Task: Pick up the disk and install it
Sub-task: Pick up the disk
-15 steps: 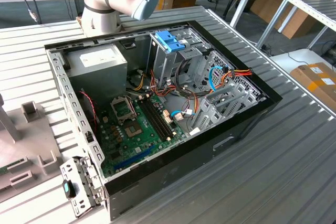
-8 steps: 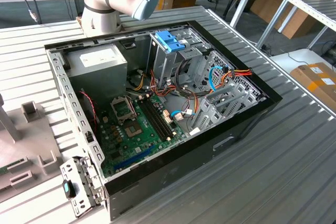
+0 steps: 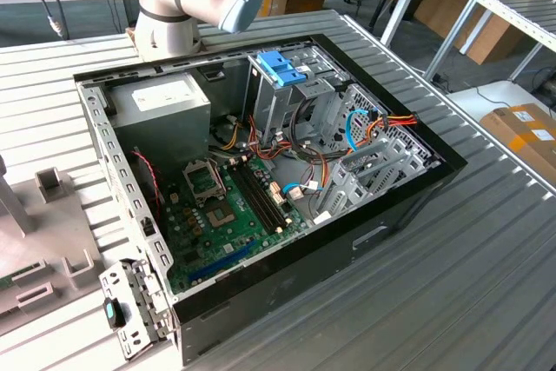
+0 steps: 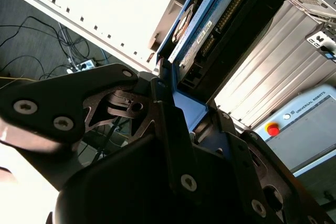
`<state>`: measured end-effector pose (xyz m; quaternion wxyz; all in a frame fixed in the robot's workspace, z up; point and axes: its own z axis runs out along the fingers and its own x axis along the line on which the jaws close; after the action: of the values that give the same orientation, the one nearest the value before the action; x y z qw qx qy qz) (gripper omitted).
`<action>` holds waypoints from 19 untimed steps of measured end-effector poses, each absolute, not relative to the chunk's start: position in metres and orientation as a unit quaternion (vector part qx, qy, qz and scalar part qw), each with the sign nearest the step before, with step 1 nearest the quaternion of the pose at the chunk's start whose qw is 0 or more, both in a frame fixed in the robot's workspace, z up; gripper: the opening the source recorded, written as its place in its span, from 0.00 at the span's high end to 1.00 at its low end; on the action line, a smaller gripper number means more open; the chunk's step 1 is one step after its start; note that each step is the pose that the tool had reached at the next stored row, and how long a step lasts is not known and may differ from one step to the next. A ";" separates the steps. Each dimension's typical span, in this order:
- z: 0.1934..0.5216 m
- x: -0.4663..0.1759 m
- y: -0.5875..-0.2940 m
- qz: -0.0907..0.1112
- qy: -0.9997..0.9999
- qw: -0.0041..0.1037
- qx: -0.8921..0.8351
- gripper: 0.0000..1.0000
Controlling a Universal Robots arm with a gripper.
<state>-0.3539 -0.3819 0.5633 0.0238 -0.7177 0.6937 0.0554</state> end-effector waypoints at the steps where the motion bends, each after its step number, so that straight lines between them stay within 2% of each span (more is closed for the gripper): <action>1: 0.563 -0.352 -0.382 0.055 0.694 0.024 -0.718 0.63; 19: 0.561 -0.338 -0.385 0.055 0.694 0.024 -0.718 0.63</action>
<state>-0.3381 -0.3846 0.5605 0.0238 -0.7177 0.6937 0.0553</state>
